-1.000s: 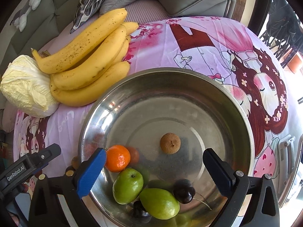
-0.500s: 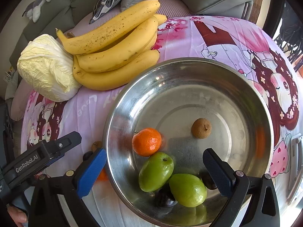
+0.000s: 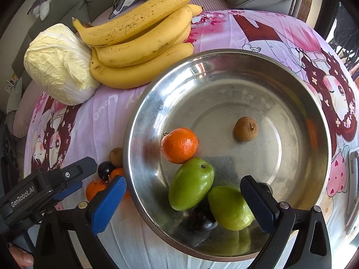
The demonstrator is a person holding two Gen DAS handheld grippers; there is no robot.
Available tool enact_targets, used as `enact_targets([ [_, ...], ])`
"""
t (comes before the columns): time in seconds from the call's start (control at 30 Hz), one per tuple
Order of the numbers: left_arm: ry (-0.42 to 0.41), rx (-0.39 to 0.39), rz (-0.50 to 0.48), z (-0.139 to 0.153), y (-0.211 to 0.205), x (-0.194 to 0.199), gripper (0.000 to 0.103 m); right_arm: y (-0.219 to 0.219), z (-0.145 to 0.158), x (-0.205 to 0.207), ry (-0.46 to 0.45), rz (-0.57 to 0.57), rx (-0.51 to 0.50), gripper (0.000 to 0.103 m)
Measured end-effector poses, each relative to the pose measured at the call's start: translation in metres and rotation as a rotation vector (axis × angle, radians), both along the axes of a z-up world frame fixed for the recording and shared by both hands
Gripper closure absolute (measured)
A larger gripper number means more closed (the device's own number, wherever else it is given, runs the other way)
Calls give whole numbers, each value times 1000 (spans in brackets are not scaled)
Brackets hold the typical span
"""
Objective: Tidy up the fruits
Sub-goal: 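Withdraw both open tools from the bowl toward the remaining fruit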
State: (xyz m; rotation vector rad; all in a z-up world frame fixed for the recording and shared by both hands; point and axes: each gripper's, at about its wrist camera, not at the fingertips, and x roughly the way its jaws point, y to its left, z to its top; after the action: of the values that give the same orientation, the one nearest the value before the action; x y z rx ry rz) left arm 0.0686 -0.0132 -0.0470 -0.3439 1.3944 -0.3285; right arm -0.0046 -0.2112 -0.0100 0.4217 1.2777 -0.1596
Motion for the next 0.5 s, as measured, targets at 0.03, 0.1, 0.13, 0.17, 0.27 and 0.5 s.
enact_targets([
  [0.03, -1, -9, -2, 1, -1, -2, 10, -1, 1, -1, -6, -4, 5, 0],
  [0.1, 1, -27, 1, 3, -2, 0, 10, -1, 3, -4, -12, -7, 3, 0],
  [0.13, 1, -27, 3, 4, -1, -2, 11, -2, 4, -6, -13, -8, 1, 0],
  [0.17, 0, -26, 4, 4, 0, -3, 13, -3, 5, -8, -12, -9, 1, 0],
  [0.27, 7, -20, -3, 2, -1, -9, 24, -5, 6, -9, -14, -13, 3, 0],
  [0.5, 31, -58, -13, -2, -4, -14, 31, -13, 12, -14, -12, -25, 2, 0],
])
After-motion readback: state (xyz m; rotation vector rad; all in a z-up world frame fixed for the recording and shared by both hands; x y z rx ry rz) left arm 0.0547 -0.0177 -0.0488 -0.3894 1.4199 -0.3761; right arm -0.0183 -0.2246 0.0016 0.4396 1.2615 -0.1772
